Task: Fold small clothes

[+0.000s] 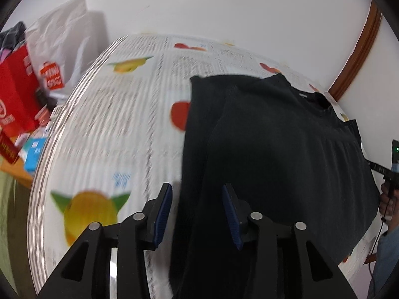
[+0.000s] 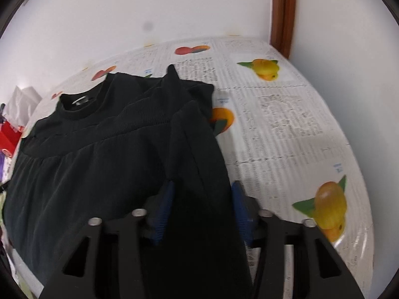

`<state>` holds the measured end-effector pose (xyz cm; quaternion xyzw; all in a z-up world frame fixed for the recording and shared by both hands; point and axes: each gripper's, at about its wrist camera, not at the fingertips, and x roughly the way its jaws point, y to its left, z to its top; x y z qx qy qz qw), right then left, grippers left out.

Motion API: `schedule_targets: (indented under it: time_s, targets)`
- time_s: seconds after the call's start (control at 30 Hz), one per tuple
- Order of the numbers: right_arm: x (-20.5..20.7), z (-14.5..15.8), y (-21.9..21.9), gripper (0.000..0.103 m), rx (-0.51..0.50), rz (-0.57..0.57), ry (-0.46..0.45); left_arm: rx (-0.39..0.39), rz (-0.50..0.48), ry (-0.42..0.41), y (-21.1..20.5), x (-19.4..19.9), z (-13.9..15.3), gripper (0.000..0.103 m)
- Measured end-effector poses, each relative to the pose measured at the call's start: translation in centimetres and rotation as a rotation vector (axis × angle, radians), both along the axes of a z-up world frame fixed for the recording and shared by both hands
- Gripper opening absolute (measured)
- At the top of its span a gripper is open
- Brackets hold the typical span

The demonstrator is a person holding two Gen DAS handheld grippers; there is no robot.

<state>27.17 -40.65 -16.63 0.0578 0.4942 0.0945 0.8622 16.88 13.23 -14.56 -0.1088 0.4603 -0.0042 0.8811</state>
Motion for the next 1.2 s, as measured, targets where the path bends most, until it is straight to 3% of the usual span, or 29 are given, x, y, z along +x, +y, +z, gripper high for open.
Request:
schedule_targets:
  time_s: [0.03, 0.07, 0.1, 0.13, 0.17, 0.23, 0.33, 0.67, 0.83, 1.0, 1.2]
  targets:
    - [0.1, 0.1, 0.2, 0.028, -0.012, 0.0, 0.0, -0.003, -0.004, -0.003, 0.1, -0.4, -0.3, 0.042]
    - [0.1, 0.2, 0.4, 0.017, -0.033, -0.001, -0.009, -0.004, -0.001, -0.009, 0.1, -0.5, -0.5, 0.042]
    - [0.2, 0.4, 0.6, 0.014, -0.05, 0.002, -0.016, -0.006, 0.006, -0.021, 0.0, -0.7, -0.6, 0.041]
    - [0.3, 0.5, 0.7, 0.013, -0.067, 0.011, -0.023, -0.005, 0.011, -0.025, -0.2, -0.6, -0.6, 0.039]
    - [0.3, 0.5, 0.7, 0.012, -0.071, 0.017, -0.027, -0.003, 0.012, -0.03, -0.5, -0.5, -0.7, 0.026]
    - [0.4, 0.5, 0.5, 0.011, -0.08, 0.026, -0.038, 0.012, -0.002, -0.038, -1.5, -0.1, -0.7, 0.012]
    - [0.9, 0.6, 0.0, 0.01, -0.125, 0.028, -0.063, 0.057, -0.021, -0.04, -3.1, 1.3, -0.5, 0.01]
    - [5.1, 0.1, -4.4, 0.01, -0.179, -0.12, -0.049, 0.084, -0.049, -0.056, -8.1, 7.0, -0.5, 0.01]
    - [4.0, 1.8, -4.2, 0.022, -0.236, -0.193, -0.052, 0.054, -0.028, -0.052, -7.0, 6.5, -0.2, 0.014]
    - [1.2, 4.3, -0.6, 0.04, -0.291, -0.225, -0.155, 0.024, -0.01, -0.051, -4.6, 3.9, 0.1, 0.025]
    - [-1.2, 5.2, 8.7, 0.044, -0.12, -0.091, -0.164, 0.125, 0.069, -0.015, -1.9, 0.0, -0.5, 0.032]
